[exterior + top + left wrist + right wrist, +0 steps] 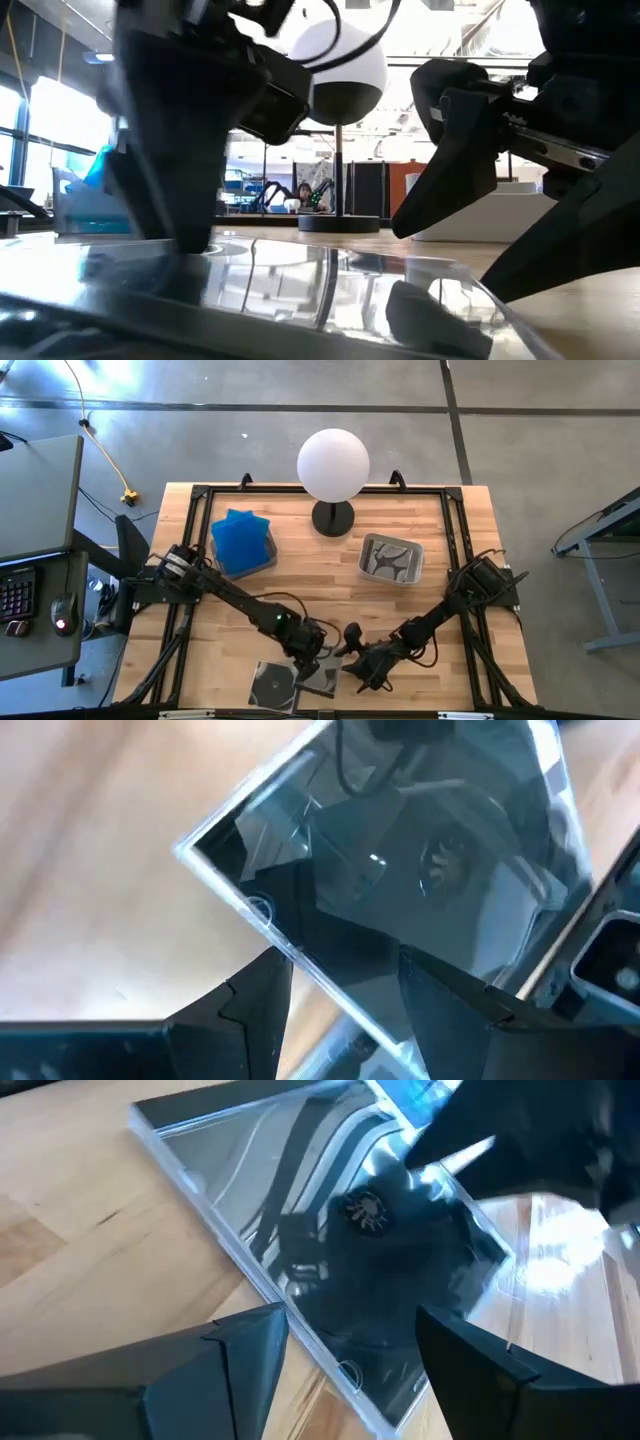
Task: Pick & place jewel cases by type
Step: Put the right black cd case into the gray bin
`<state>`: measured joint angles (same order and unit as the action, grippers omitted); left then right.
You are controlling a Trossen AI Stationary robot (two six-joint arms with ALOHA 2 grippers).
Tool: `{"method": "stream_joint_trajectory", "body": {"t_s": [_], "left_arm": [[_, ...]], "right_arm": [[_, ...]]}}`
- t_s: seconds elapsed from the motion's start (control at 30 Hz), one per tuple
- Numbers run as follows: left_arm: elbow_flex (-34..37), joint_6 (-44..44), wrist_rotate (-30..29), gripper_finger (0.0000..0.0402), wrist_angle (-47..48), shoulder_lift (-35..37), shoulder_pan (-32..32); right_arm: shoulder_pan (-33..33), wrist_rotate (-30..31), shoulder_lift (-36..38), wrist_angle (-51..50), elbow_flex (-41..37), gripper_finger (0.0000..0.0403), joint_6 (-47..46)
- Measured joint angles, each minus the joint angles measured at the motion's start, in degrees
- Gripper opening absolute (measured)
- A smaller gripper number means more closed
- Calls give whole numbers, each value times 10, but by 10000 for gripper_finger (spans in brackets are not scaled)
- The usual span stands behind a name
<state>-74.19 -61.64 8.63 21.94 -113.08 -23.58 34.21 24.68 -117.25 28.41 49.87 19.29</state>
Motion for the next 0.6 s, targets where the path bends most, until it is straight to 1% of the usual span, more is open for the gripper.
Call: {"method": "stream_joint_trajectory", "body": {"t_s": [0.17, 0.3, 0.43, 0.53, 0.6], "left_arm": [[0, 0, 7, 177, -7, 0, 18], [0, -1, 21, 177, -12, 0, 30], [0, 0, 18, 177, -24, 0, 43], [0, 4, 5, 177, -58, -1, 59], [-1, 4, 15, 177, -87, 0, 69]], "right_arm": [[3, 11, 0, -6, 1, 216, -2], [13, 58, 1, -25, 1, 216, -5], [23, 110, 2, -30, 1, 216, -15], [29, 141, 2, -29, 1, 216, -16], [30, 152, 1, -29, 1, 216, -30]]}}
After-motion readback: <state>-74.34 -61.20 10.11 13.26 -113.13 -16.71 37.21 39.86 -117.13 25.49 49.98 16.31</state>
